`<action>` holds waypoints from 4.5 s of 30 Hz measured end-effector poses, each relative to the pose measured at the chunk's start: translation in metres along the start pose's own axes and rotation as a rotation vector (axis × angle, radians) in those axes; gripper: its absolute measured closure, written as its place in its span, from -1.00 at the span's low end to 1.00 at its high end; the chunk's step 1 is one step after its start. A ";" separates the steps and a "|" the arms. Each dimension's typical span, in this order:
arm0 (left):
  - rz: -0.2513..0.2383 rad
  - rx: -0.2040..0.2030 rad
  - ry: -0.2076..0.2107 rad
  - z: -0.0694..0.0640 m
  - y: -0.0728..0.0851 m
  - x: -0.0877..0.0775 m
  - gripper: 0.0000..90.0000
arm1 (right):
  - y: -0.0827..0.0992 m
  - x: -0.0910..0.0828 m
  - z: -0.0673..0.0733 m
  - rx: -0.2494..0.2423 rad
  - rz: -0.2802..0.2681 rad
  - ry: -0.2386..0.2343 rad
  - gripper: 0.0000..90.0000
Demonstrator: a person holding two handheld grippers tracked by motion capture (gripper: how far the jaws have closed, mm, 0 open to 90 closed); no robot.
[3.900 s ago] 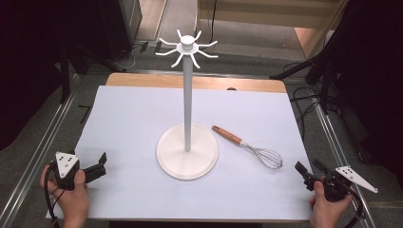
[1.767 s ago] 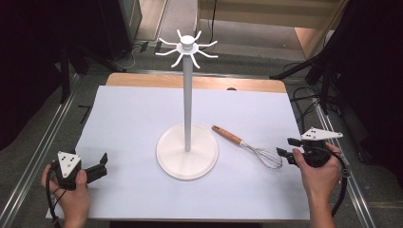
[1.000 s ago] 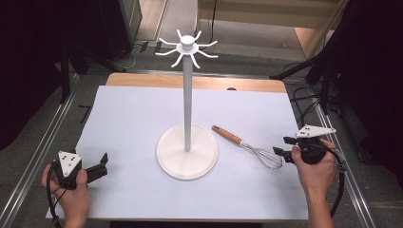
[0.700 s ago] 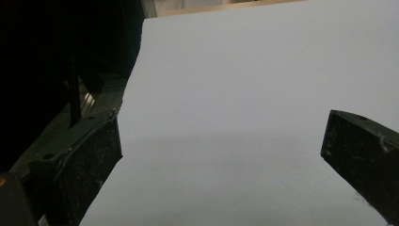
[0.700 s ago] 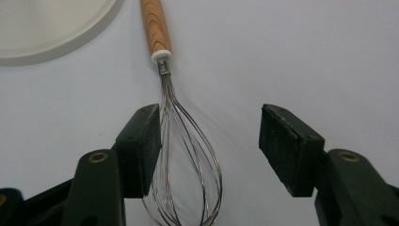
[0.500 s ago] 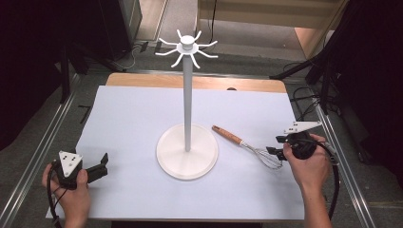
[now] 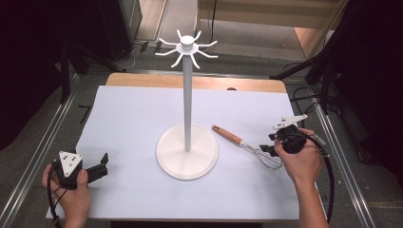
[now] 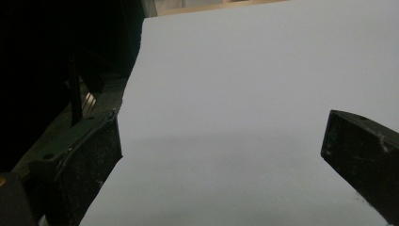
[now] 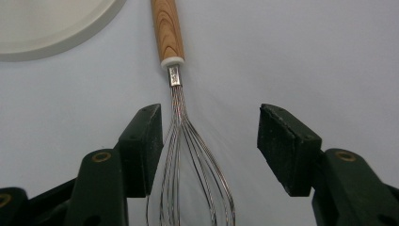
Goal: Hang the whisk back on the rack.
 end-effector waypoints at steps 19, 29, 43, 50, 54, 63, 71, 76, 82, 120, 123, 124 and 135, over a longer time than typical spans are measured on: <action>0.002 0.012 -0.002 0.000 0.000 0.000 -1.00 | -0.020 0.015 0.001 -0.055 0.106 -0.024 -0.02; 0.002 0.014 -0.002 -0.001 0.000 0.000 -1.00 | -0.025 0.027 0.001 -0.038 0.177 -0.056 -0.02; 0.004 0.016 -0.005 -0.001 0.000 0.000 -1.00 | -0.036 0.040 0.002 -0.030 0.240 -0.081 -0.01; 0.006 0.018 -0.005 -0.001 0.001 0.000 -1.00 | -0.041 0.050 0.002 -0.025 0.265 -0.101 0.01; 0.005 0.019 -0.005 -0.001 0.001 0.000 -1.00 | -0.045 0.054 0.003 -0.024 0.266 -0.105 0.04; 0.006 0.020 -0.005 -0.001 0.001 0.000 -1.00 | -0.053 0.065 0.004 -0.023 0.282 -0.112 0.09; 0.008 0.021 -0.005 -0.001 0.001 0.000 -1.00 | -0.059 0.075 0.005 -0.037 0.310 -0.123 0.19; 0.008 0.022 -0.005 -0.001 0.001 0.001 -1.00 | -0.062 0.079 0.006 -0.030 0.317 -0.132 0.22; 0.009 0.018 -0.006 -0.001 0.001 0.001 -1.00 | -0.063 0.088 0.010 -0.046 0.345 -0.156 0.32; 0.014 0.015 -0.026 0.000 0.001 0.002 -1.00 | -0.072 0.080 0.013 -0.064 0.267 -0.032 0.57; 0.013 0.013 -0.025 0.000 0.001 0.002 -1.00 | -0.078 0.069 0.012 -0.058 0.209 -0.009 0.57; 0.014 0.013 -0.026 0.000 0.001 0.002 -1.00 | -0.079 0.066 0.012 -0.062 0.194 0.006 0.57; 0.015 0.013 -0.027 0.000 0.001 0.002 -1.00 | -0.097 0.032 0.013 -0.057 -0.015 0.079 0.58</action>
Point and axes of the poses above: each handheld gripper's, and its own axes: x roughly forward along the jaws, y roughly out of its underside, z roughly to its left, the point moved 8 cm from there along x, roughly forward along the jaws, and after that the axes turned 15 degrees about -x, right-handed, at the moved point
